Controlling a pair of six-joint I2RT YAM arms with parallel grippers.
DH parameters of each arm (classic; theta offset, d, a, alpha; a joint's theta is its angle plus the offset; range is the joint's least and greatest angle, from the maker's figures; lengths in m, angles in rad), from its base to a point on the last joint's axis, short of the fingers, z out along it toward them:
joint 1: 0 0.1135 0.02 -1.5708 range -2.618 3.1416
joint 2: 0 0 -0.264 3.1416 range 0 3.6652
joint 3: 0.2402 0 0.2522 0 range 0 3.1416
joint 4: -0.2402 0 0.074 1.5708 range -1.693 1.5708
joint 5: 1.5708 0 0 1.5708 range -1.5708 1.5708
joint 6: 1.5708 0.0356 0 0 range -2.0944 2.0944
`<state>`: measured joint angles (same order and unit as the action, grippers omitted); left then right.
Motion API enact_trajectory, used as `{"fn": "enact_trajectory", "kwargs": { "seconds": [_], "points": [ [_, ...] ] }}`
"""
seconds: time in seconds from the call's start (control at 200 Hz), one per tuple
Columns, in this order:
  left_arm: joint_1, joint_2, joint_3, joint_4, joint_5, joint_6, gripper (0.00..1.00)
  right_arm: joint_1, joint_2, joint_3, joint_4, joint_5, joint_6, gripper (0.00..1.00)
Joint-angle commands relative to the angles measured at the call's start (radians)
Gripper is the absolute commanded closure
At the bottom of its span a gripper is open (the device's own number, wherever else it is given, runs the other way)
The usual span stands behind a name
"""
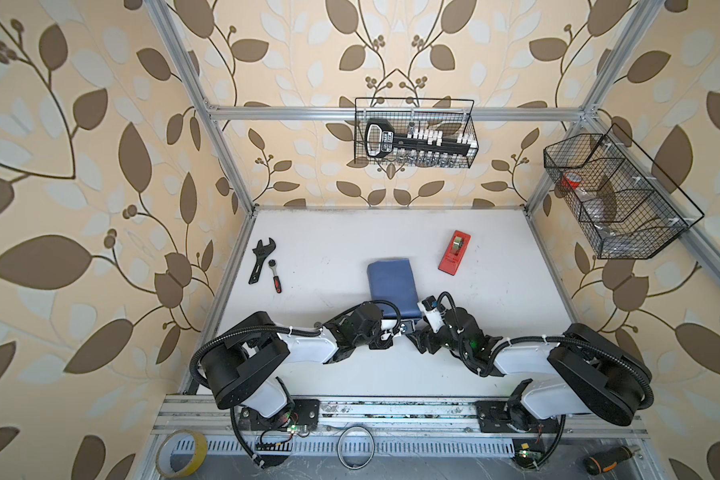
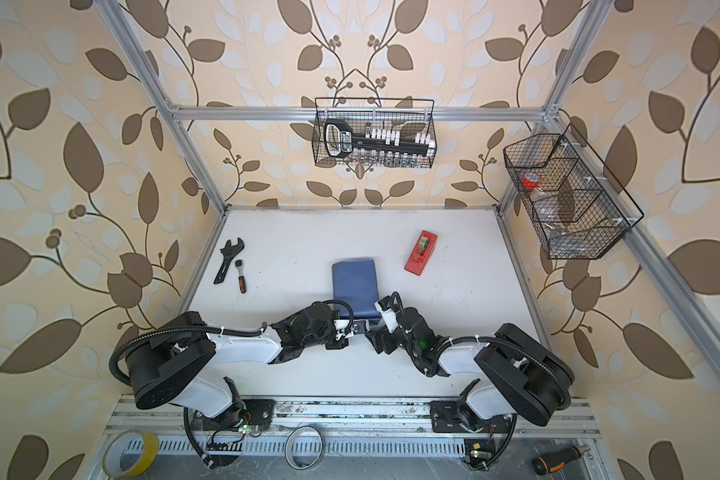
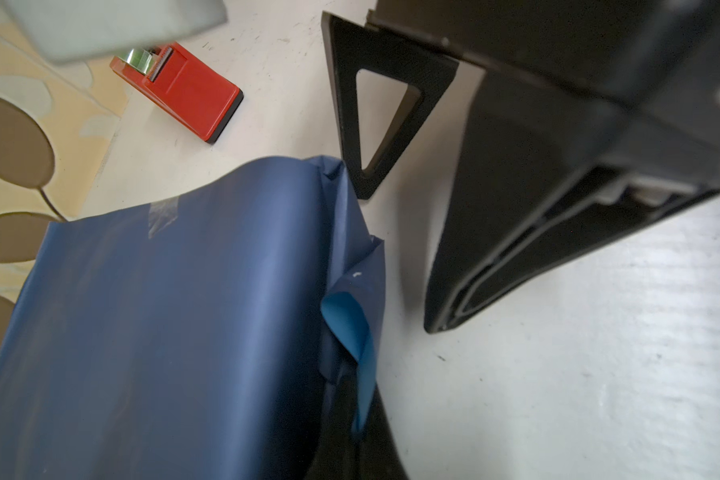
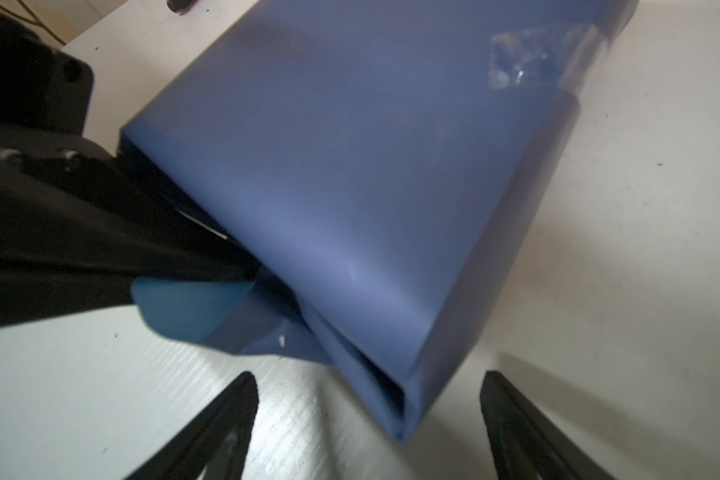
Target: Wrap the gift box in paper
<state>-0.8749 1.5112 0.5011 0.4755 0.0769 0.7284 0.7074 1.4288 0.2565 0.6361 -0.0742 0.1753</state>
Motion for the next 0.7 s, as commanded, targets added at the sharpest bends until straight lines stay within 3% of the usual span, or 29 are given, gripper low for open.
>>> {"fn": "enact_trajectory", "kwargs": {
  "seconds": [0.0,0.205,0.694],
  "points": [
    [0.013,-0.034,-0.006,0.028,0.033,-0.007,1.0,0.01,0.017,-0.014,0.087,0.021,-0.085,0.14],
    [0.014,-0.035,-0.002,0.015,0.039,-0.007,1.0,0.017,0.071,0.009,0.154,0.036,-0.142,0.16],
    [0.016,-0.034,-0.002,0.011,0.05,-0.011,1.0,0.016,0.128,0.023,0.227,0.083,-0.177,0.29]
  ]
}}
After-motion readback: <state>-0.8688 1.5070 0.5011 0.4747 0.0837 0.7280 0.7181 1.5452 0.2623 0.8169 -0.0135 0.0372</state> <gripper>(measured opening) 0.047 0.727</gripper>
